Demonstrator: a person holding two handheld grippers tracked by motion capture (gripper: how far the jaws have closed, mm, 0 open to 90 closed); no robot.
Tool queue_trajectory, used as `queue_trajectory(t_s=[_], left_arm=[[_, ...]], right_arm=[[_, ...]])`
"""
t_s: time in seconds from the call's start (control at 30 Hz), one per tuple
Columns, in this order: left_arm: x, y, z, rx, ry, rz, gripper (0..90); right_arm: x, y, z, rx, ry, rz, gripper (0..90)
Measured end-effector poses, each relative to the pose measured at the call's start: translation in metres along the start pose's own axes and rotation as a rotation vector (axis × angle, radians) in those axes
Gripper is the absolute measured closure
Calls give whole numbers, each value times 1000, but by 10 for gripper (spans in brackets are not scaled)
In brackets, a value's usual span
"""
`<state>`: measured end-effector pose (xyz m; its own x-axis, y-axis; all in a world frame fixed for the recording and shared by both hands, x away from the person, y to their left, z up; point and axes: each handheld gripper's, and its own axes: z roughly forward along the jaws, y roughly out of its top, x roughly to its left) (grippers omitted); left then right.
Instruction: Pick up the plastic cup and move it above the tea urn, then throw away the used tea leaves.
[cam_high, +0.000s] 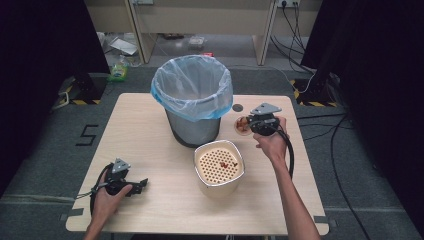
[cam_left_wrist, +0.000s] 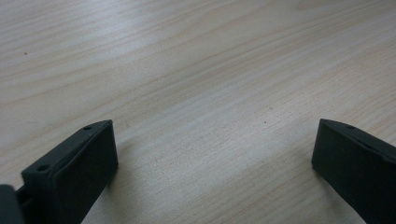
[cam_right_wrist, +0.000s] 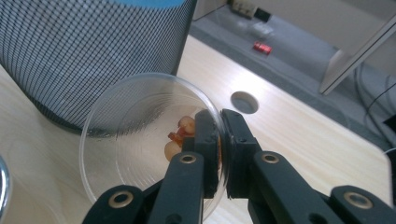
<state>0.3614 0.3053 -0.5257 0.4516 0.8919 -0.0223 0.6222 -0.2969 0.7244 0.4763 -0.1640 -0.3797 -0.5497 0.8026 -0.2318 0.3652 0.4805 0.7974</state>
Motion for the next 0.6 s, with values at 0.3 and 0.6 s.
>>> queue_trajectory(t_s=[0.3,0.6], left_arm=[[0,0,0,1,-1,1,0],[0,0,0,1,-1,1,0]], right_arm=[[6,5,-24,-59,-34,-40,859],[27,12,-51,-147,-60,-129,858]])
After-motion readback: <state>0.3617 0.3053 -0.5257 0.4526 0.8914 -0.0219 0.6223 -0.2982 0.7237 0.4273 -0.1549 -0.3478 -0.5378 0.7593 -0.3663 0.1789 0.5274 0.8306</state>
